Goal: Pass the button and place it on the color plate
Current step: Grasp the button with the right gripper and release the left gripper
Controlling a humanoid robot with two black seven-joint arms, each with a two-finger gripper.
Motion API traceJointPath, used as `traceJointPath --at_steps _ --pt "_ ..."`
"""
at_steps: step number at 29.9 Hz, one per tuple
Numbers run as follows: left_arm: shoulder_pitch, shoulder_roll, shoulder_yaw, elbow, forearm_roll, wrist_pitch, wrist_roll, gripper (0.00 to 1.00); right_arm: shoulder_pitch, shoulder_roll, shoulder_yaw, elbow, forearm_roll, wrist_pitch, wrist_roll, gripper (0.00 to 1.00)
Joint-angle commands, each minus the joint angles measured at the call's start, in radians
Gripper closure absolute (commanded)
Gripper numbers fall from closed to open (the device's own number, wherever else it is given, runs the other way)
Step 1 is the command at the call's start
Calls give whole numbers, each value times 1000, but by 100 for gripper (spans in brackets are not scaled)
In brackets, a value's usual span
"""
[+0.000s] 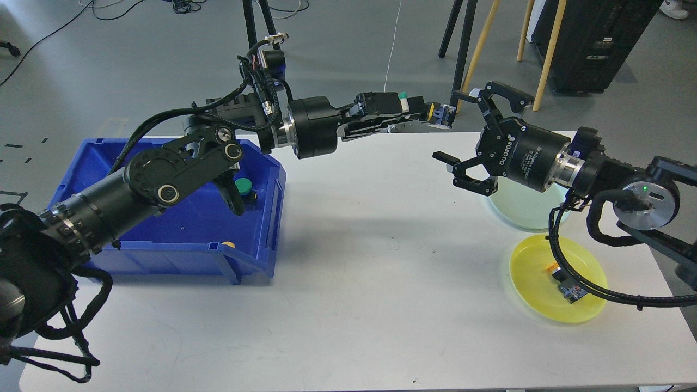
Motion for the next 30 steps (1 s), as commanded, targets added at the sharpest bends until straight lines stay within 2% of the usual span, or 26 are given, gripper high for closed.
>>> traceJointPath --at_steps 1,9,12,15,20,23,27,28,30 --pt "0 0 0 2 -2 0 0 95 0 10 0 1 10 15 8 0" --pt "0 0 -2 2 -5 0 0 95 4 58 -1 1 9 27 26 3" --pt "0 0 -2 2 -5 0 0 95 6 62 0 1 9 21 38 8" --pt "0 0 -3 2 -7 0 0 95 6 67 0 1 9 -1 49 19" --pt "0 6 -5 2 -8 0 0 95 4 62 3 3 10 -13 51 30" --pt "2 8 -5 2 -7 0 0 95 4 64 5 3 9 -13 67 50" --pt "2 9 -5 2 -8 0 0 95 3 67 9 3 9 -11 69 64" --pt "2 12 -5 2 -8 0 0 95 3 67 9 3 9 -11 69 71" --pt "3 12 -5 2 -7 0 0 95 4 73 14 1 9 -34 70 91"
